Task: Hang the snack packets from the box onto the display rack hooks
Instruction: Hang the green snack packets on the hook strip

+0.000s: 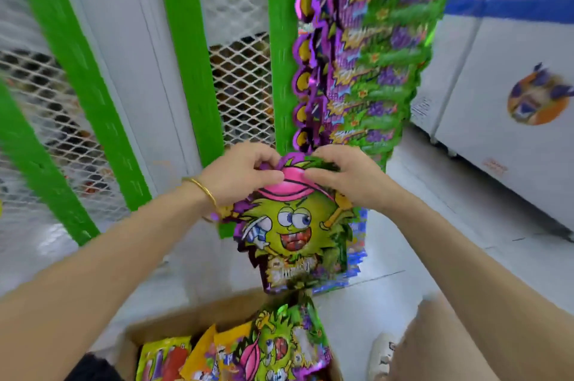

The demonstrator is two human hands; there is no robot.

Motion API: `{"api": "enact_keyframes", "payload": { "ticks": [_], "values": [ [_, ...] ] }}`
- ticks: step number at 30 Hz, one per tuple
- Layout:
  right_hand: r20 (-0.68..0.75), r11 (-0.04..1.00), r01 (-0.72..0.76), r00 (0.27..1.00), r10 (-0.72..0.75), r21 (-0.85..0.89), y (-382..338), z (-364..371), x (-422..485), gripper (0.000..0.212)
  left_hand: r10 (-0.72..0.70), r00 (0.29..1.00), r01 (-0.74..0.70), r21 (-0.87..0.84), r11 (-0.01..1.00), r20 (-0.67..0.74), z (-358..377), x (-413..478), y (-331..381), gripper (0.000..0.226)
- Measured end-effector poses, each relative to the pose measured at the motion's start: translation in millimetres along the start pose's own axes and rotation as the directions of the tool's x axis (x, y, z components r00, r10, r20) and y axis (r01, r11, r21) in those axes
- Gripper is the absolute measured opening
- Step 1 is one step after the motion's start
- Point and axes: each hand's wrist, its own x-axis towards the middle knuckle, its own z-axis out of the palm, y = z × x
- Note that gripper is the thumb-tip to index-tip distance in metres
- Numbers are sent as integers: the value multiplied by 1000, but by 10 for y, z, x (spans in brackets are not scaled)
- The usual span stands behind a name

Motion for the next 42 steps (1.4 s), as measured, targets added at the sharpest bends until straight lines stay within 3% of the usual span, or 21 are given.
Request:
{"api": "enact_keyframes", "payload": {
  "ticks": [3, 6, 9, 12, 14, 16, 18, 21, 26, 30, 34, 42],
  "values": [
    [-88, 999, 45, 995, -47, -18, -215, -686, 256, 19, 96, 995, -96, -13, 995, 37, -563, 385, 578, 6],
    [-234, 992, 124, 964, -129, -35, -462, -1411, 511, 25, 218, 957, -250, -159, 955, -193, -1123, 856, 1289, 15],
    [-353, 985, 169, 919, -173, -42, -703, -2052, 765, 20, 304, 829, -403, -124, 907, -470, -1618, 1342, 1908, 9],
    [-442, 978, 201, 873, -206, -58, -847, -2538, 1032, 16, 352, 747, -445, -31, 895, -564, -1950, 1712, 2313, 12],
    [-504, 975, 215, 837, -212, -55, -902, -2781, 1200, 15, 323, 743, -400, -2, 917, -586, -2082, 1938, 2495, 21],
    [-566, 965, 249, 786, -249, -78, -965, -2966, 1367, 12, 262, 765, -379, -83, 921, -589, -2179, 2154, 2590, 29],
    [-608, 949, 257, 729, -315, -183, -1021, -3094, 1526, 9, 220, 798, -363, -156, 919, -561, -2254, 2279, 2670, 25],
    [-641, 916, 235, 658, -395, -324, -1055, -3235, 1754, 7, 191, 815, -312, -137, 940, -547, -2364, 2378, 2788, 25],
    [-657, 877, 170, 602, -453, -449, -1076, -3325, 2084, 10, 199, 829, -286, -89, 954, -523, -2490, 2469, 2816, 23],
    [-667, 851, 75, 587, -459, -519, -1108, -3345, 2141, 20, 141, 861, -226, -121, 967, -488, -2504, 2513, 2815, 23],
    [-664, 834, 69, 570, -483, -548, -1121, -3342, 2145, 20, 111, 843, -236, -178, 955, -526, -2468, 2547, 2844, 27],
    [-635, 837, 75, 616, -466, -542, -1074, -3363, 2084, 17, 95, 821, -244, -195, 950, -562, -2427, 2524, 2862, 27]
  ]
}}
